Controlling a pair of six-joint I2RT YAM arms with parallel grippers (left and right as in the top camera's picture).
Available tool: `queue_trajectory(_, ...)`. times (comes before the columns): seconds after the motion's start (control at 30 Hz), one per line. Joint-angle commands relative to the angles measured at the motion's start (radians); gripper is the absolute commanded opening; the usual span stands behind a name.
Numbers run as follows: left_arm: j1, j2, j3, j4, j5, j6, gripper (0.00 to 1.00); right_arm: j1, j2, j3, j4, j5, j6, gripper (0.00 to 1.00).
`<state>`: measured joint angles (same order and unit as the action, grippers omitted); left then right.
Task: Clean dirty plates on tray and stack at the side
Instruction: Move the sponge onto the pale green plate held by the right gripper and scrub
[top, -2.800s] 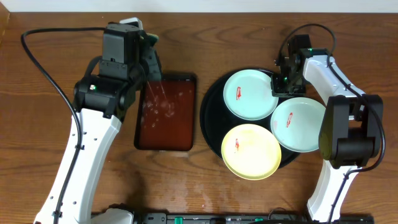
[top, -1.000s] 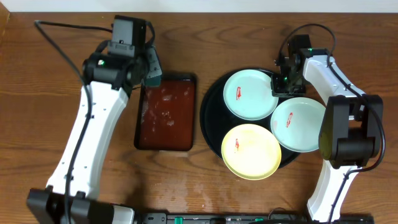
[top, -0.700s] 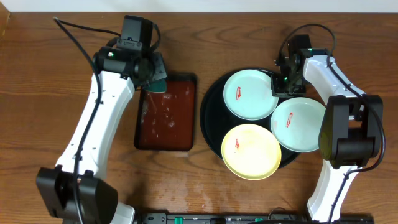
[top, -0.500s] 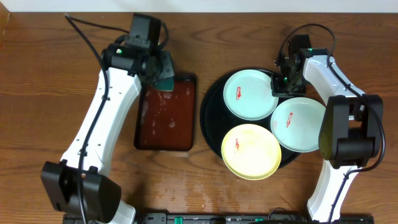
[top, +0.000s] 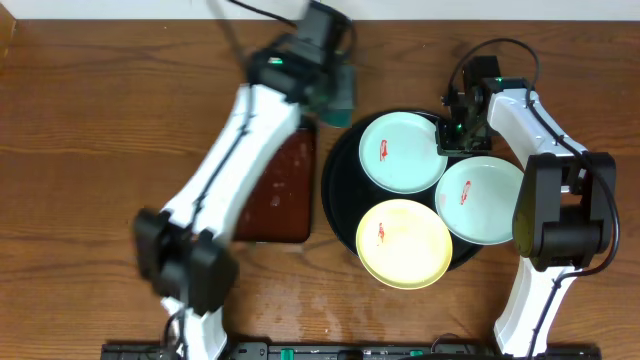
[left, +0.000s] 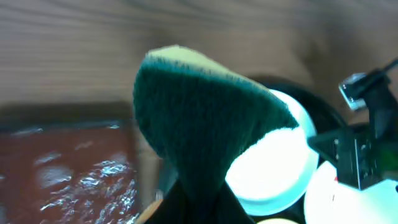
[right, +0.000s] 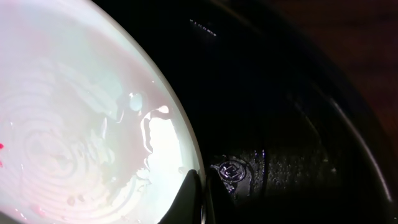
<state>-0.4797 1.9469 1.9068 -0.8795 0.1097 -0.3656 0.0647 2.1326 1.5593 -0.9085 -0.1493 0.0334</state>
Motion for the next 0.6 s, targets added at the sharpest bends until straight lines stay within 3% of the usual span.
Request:
queue_trajectory(0.0,-0.058,0.075,0.005,0.048,0.078,-0.002,0.07,0.007,0.005,0.003,-0.012,-0.019,-0.004,0.01)
queue_trajectory(0.57,-0.141,0.263,-0.005,0.137,-0.024,-0.002,0.07,0.006,0.005,0.003,-0.014,-0.020,-0.004,0.01)
